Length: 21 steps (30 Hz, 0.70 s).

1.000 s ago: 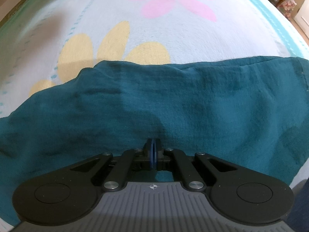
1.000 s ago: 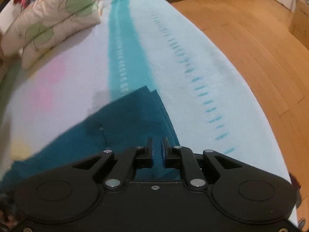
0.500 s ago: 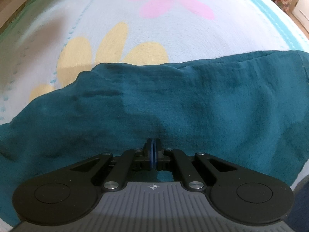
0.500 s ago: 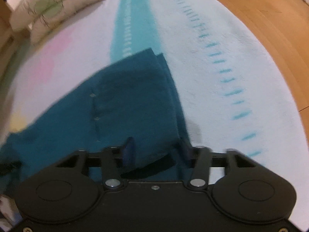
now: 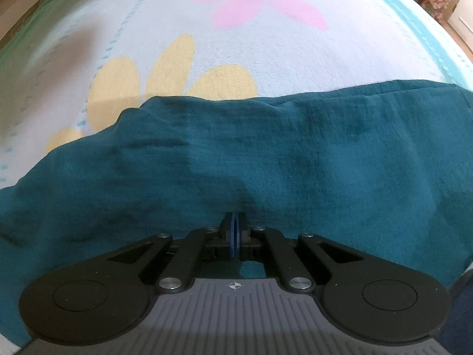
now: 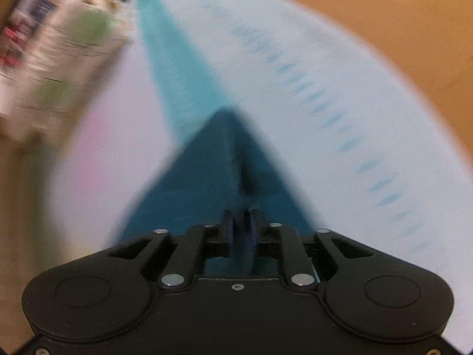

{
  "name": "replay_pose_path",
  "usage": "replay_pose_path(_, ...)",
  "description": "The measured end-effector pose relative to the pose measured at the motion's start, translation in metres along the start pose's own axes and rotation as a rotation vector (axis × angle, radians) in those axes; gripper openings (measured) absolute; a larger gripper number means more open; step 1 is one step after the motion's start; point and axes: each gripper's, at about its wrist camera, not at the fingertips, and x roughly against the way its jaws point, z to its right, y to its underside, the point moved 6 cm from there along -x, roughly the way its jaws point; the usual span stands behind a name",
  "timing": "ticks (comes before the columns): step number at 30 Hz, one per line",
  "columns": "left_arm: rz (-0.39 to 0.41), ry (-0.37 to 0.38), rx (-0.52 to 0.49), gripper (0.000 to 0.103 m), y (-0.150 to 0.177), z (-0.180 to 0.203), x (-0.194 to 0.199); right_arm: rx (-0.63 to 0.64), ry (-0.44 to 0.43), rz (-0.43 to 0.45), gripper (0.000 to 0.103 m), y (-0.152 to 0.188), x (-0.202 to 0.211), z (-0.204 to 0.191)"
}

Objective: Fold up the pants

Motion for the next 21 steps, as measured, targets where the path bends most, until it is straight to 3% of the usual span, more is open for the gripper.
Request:
replay_pose_path(3,-0.001,0.004,0.004,0.003,0.0,-0.001,0.0,0.014,0.051,0.028,0.034,-0.002,0.001,0.005)
replay_pose_path(6,-0.004,0.007,0.011,0.003,0.001,-0.001,0.0,0.028,-0.014,0.035,0.034,-0.002,-0.001,-0.008)
replay_pose_path(9,-0.005,0.012,0.021,0.003,0.001,-0.002,0.001,0.124,-0.074,0.056,0.034,-0.003,-0.004,-0.038)
replay_pose_path(13,-0.005,0.023,0.034,0.003,0.002,-0.004,0.001,0.341,-0.128,0.03,0.038,0.009,-0.022,-0.102)
replay_pose_path(14,-0.006,0.026,0.037,0.003,0.002,-0.004,0.0,0.401,-0.14,0.018,0.045,0.014,-0.029,-0.12)
replay_pose_path(16,-0.005,0.036,0.049,0.003,0.001,-0.005,0.001,0.532,-0.161,0.01,0.05,0.026,-0.043,-0.159)
replay_pose_path(21,0.004,0.054,0.091,0.003,-0.003,-0.012,0.0,0.881,-0.203,-0.011,0.05,0.07,-0.073,-0.249)
